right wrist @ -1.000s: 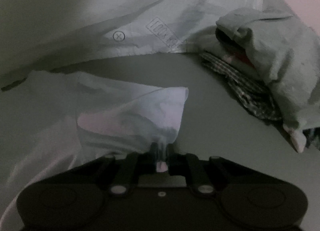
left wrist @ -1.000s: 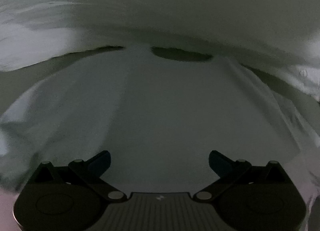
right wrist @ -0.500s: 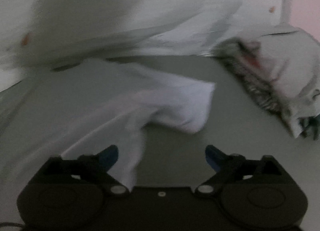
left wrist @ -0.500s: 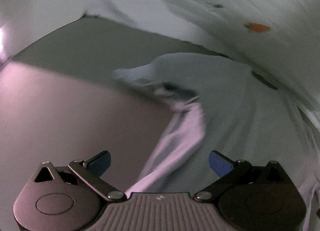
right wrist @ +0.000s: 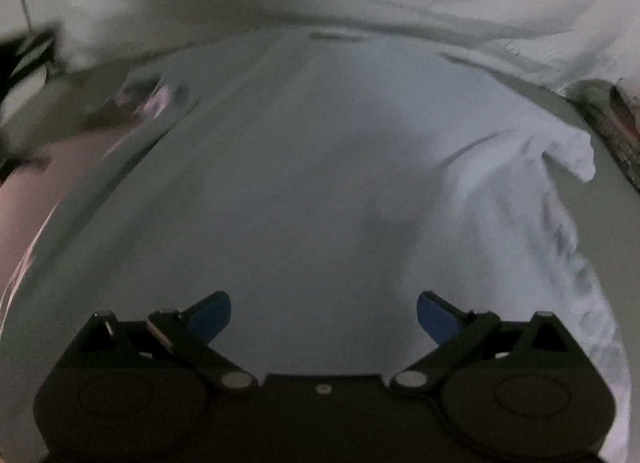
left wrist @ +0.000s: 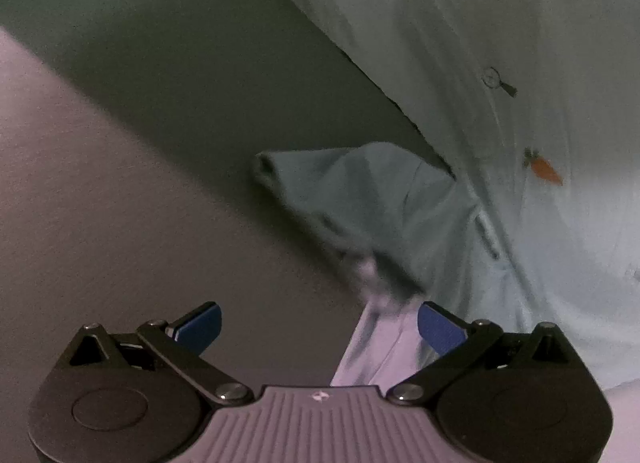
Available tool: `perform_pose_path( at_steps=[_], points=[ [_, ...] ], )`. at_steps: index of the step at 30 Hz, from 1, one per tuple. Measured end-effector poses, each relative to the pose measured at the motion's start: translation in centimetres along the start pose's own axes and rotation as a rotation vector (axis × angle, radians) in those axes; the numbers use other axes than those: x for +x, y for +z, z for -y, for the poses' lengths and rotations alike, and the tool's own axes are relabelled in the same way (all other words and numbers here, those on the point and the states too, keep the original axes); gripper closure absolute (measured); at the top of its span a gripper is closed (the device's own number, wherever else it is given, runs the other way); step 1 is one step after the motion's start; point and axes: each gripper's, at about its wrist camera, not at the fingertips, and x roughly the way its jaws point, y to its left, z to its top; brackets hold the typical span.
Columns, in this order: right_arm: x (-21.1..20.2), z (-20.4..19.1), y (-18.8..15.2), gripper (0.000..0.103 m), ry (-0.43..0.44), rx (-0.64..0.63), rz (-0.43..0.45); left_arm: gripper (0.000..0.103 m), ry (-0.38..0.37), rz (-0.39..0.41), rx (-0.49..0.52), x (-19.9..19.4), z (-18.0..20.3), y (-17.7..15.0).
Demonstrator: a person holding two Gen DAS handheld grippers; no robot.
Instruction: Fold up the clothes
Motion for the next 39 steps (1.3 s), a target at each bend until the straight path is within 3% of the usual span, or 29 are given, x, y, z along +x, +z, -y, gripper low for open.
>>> perform_pose_path(
  at_steps=[2, 5, 6, 7, 9, 11, 12, 17, 20, 24, 26, 32, 35, 37, 39],
  points=[
    [-0.1, -2.2, -0.5, 0.002, -0.044, -0.007, -0.022, 0.000, -0.037, -0.043, -0.007, 2.1, 0.4, 2.0],
    [-0.3, -4.2, -0.3, 0.002, -0.115, 0.008, -0.041, 0.001, 0.004, -0.078, 0.012, 4.4, 1.8, 3.7],
    [-0.3, -4.5, -0.1, 0.002, -0.133, 0.018, -0.050, 0.007, 0.003, -0.070, 0.029, 4.6, 2.4, 3.9],
    [-0.3, -4.8, 0.2, 0.002, -0.152, 0.031, -0.058, 0.016, 0.007, -0.053, 0.065, 4.9, 2.9, 4.1],
    [-0.3, -5.0, 0.5, 0.002, -0.181, 0.056, -0.076, 0.064, 0.095, -0.024, 0.135, 5.5, 4.1, 4.3],
    [-0.3, -5.1, 0.6, 0.002, -0.202, 0.071, -0.091, 0.100, 0.153, 0.001, 0.208, 5.7, 5.2, 4.7],
    [-0.3, -5.2, 0.7, 0.002, -0.212, 0.076, -0.098, 0.101, 0.169, 0.018, 0.237, 5.6, 5.6, 5.0],
    [-0.2, -6.2, 0.9, 0.002, -0.240, 0.072, -0.122, 0.101, 0.132, 0.168, 0.337, 1.2, 5.8, 8.6],
    [0.1, -6.5, 1.2, 0.002, -0.242, 0.057, -0.129, 0.102, 0.130, 0.196, 0.254, 0.2, 3.8, 11.7],
    [0.2, -6.9, 1.5, 0.002, -0.242, 0.041, -0.137, 0.102, 0.251, 0.247, 0.199, -0.5, 0.1, 14.8],
    [0.3, -6.9, 1.6, 0.002, -0.244, 0.044, -0.138, 0.100, 0.248, 0.231, 0.177, -0.9, -1.4, 15.7],
    [0.5, -7.3, 1.8, 0.002, -0.244, 0.064, -0.140, 0.039, 0.093, 0.065, 0.283, 0.0, -1.4, 13.4],
    [0.7, -7.7, 2.2, 0.002, -0.250, 0.067, -0.139, 0.027, 0.046, -0.075, 0.336, 2.5, -0.2, 11.1],
    [0.7, -8.0, 2.2, 0.001, -0.258, 0.061, -0.137, 0.014, 0.048, -0.086, 0.371, 3.4, 0.6, 9.7],
    [0.7, -8.1, 2.1, 0.001, -0.265, 0.059, -0.136, 0.013, 0.068, -0.076, 0.406, 4.2, 1.4, 8.7]
  ],
)
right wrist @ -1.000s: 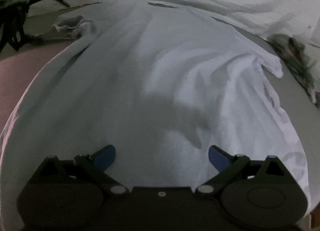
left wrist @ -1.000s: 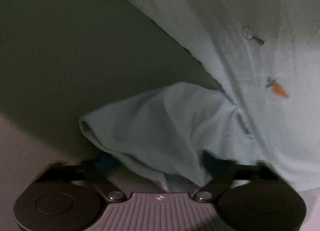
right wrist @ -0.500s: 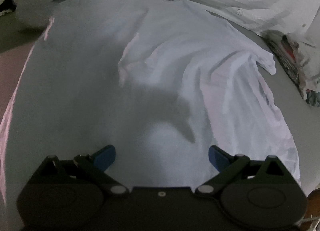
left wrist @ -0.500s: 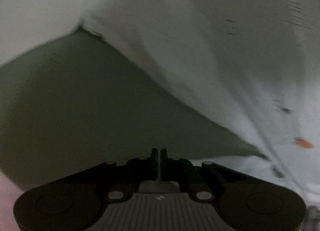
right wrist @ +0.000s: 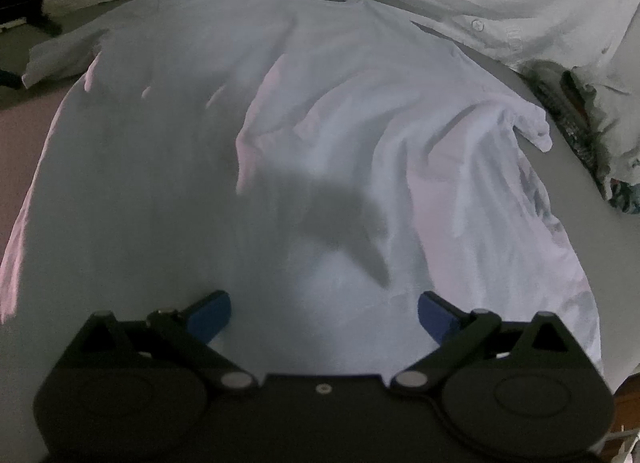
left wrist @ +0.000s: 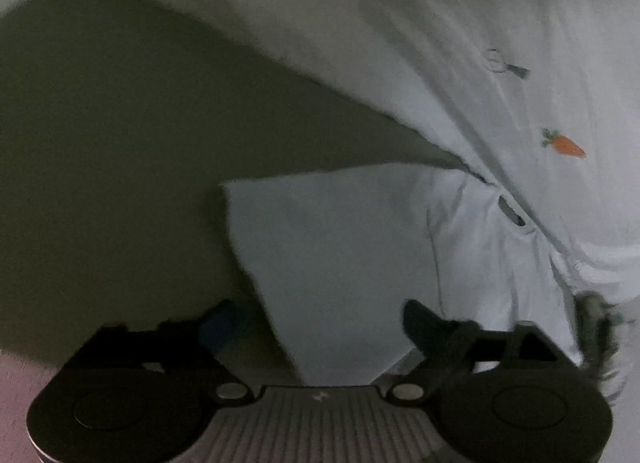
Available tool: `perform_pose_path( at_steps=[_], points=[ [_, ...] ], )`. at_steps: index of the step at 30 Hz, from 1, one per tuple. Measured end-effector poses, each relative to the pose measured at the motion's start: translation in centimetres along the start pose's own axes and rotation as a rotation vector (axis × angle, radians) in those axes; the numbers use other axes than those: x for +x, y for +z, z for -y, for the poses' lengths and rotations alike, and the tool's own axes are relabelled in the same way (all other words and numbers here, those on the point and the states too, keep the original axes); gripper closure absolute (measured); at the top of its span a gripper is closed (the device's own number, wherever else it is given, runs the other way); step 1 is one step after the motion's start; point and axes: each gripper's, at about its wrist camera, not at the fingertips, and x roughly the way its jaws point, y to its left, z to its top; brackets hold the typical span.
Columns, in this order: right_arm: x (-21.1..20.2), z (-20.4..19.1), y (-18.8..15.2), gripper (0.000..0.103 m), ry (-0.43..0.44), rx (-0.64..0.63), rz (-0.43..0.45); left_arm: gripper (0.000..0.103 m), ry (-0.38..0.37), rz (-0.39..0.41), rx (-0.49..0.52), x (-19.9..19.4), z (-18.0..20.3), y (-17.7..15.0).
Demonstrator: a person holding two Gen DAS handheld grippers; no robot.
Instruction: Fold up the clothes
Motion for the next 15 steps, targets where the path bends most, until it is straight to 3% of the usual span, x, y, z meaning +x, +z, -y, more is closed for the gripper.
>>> perform_pose_path(
  at_steps=[1, 3, 5, 9, 13, 15],
  points=[
    [0.0, 0.0, -0.1, 0.001, -0.003, 0.003, 0.002, 0.017, 0.025, 0.009, 0.003, 0.2, 0.4, 0.2],
    [0.0, -0.1, -0.2, 0.001, -0.009, 0.008, 0.006, 0.088, 0.089, 0.026, -0.010, 0.6, 0.6, 0.6],
    [-0.1, -0.1, -0.3, 0.001, -0.008, 0.013, 0.009, 0.093, 0.143, 0.032, -0.056, 0.6, 0.3, 0.5],
    [-0.2, 0.1, -0.4, 0.001, -0.007, 0.032, 0.012, 0.096, 0.171, 0.085, -0.126, -0.5, -1.0, 1.3],
    [-1.2, 0.3, -0.9, 0.004, -0.040, 0.031, 0.052, 0.094, 0.210, 0.098, -0.131, 0.4, -2.6, 2.1],
    [-1.9, 0.9, -1.4, 0.004, -0.050, 0.025, 0.096, 0.087, 0.223, 0.116, -0.111, 0.4, -2.1, 1.9]
  ],
)
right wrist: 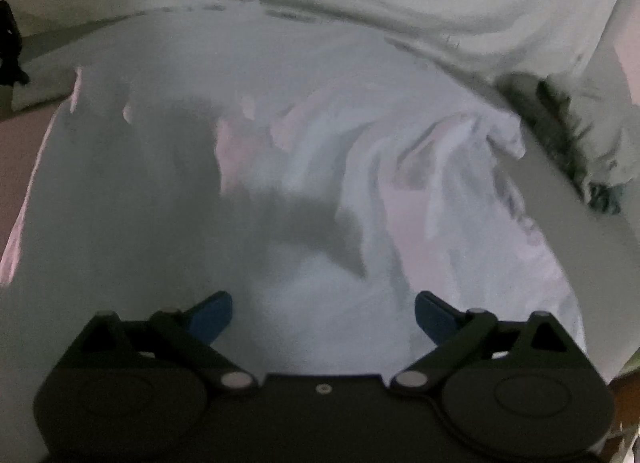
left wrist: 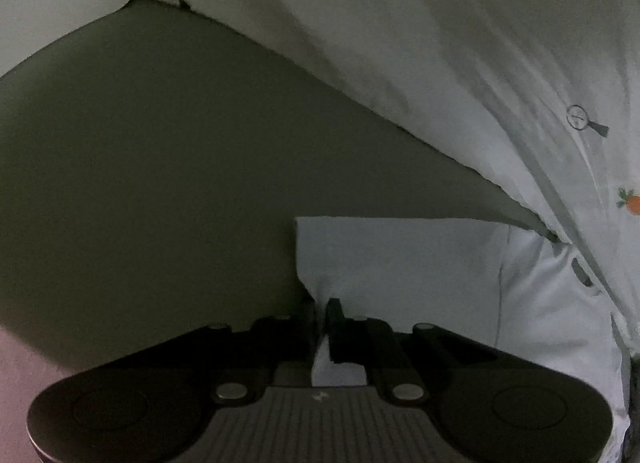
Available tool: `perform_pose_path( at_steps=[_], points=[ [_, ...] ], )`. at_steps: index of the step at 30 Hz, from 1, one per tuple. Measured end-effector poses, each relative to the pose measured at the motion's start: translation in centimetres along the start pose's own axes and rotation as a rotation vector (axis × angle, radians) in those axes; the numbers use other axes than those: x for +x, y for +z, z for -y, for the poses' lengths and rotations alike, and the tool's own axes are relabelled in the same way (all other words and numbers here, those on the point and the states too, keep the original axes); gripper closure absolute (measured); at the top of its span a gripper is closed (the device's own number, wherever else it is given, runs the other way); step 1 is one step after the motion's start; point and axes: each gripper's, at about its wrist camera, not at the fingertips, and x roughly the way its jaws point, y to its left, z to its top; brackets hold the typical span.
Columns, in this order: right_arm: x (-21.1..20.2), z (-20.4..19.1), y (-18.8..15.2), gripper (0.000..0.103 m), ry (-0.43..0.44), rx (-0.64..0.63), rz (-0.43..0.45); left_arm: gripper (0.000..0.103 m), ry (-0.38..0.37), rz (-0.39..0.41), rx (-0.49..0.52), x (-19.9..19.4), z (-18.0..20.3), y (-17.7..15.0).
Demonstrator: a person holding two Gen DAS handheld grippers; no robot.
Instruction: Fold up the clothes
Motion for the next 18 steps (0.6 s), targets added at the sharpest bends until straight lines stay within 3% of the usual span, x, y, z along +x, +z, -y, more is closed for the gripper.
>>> perform_pose_path(
  at_steps=[1, 3, 6, 9, 12, 16, 18],
  points=[
    [-0.3, 0.6, -0.2, 0.004, -0.006, 0.001, 0.020, 0.087, 0.034, 0.014, 0.017, -0.3, 0.3, -0.3],
    [-0.9, 2.3, -0.7, 0.004, -0.027, 0.022, 0.053, 0.071, 0.054, 0.032, 0.054, -2.1, 0.2, -1.3],
    [-1.3, 6.9, -1.8, 0.004, -0.068, 0.082, 0.075, 0.049, -0.048, 0.022, 0.048, -6.1, -1.4, -4.5],
    [-0.9, 12.5, -3.7, 0.007, -0.106, 0.148, 0.062, 0.034, -0.154, -0.044, 0.090, -9.1, -2.0, -9.9],
    [-0.3, 18.6, -5.8, 0.021, -0.114, 0.220, 0.018, 0.029, -0.231, -0.124, 0.102, -11.8, -3.0, -15.9],
    [0.6, 24.7, -8.0, 0.022, -0.100, 0.279, -0.011, 0.023, -0.260, -0.194, 0.033, -14.0, -4.2, -22.6],
    [1.4, 26.7, -8.6, 0.022, -0.086, 0.273, -0.025, 0.013, -0.285, -0.213, -0.012, -14.5, -4.5, -25.2]
  ],
)
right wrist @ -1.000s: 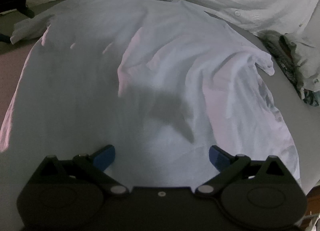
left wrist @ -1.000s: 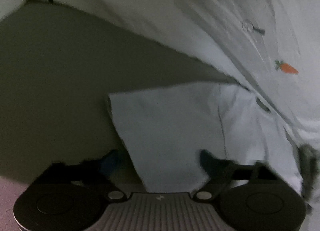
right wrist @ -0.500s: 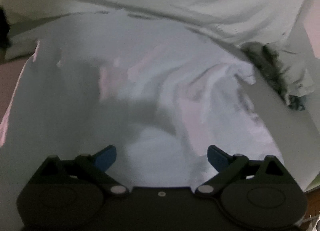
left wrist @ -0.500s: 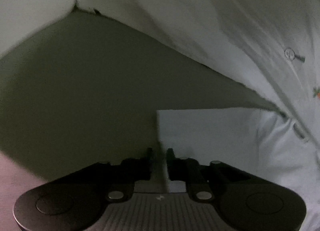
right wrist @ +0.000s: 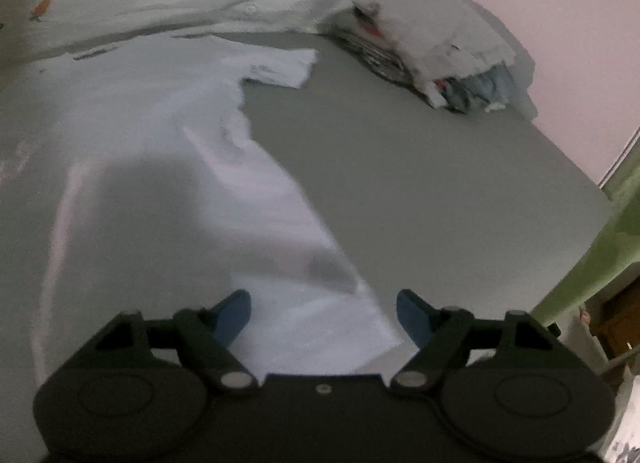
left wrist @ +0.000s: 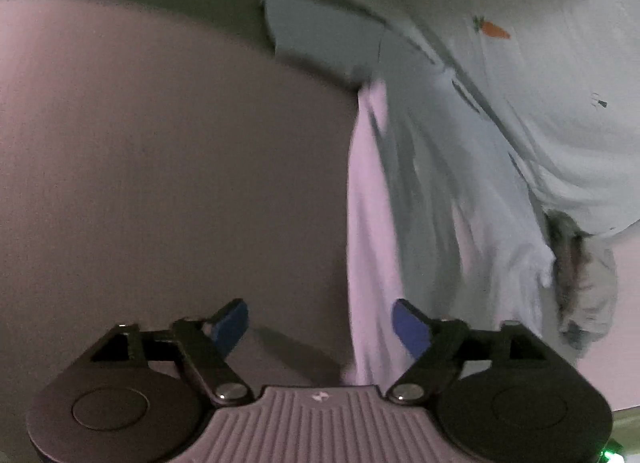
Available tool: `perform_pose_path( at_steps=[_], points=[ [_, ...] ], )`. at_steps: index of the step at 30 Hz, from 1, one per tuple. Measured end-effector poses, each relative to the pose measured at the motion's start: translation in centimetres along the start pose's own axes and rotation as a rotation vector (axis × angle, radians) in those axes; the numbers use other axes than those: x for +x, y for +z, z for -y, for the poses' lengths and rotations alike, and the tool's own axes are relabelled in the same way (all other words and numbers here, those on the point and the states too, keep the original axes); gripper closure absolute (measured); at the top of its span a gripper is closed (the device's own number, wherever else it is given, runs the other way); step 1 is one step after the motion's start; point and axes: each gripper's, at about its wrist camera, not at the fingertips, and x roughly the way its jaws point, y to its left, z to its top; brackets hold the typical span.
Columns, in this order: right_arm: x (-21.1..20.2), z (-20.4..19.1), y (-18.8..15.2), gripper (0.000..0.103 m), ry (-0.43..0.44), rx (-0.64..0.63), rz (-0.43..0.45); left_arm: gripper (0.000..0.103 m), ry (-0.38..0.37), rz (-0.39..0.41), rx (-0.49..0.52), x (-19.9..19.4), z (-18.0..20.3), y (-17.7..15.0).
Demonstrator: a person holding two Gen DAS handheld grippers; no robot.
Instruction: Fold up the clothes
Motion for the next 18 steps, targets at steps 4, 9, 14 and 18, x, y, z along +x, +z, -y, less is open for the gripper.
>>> perform_pose_path(
  at_steps=[4, 9, 14, 18],
  points=[
    [1.7, 1.9, -0.5, 0.036, 0.110, -0.019, -0.026, 0.014, 0.012, 0.034, -0.013, -0.2, 0.9, -4.1],
    [1.6, 1.1, -1.3, 0.092, 0.200, -0.159, 0.010, 0.070, 0.149, 0.095, 0.091, -0.2, 4.5, -8.0],
    [-0.9, 2.9, -0.3, 0.100, 0.286, -0.264, 0.058, 0.094, 0.279, 0.177, 0.098, -2.0, 8.1, -8.4],
    [-5.9, 6.8, 0.9, 0.100, 0.361, -0.163, 0.109, 0.096, 0.313, 0.254, 0.069, -5.8, 9.8, -7.9]
  ],
)
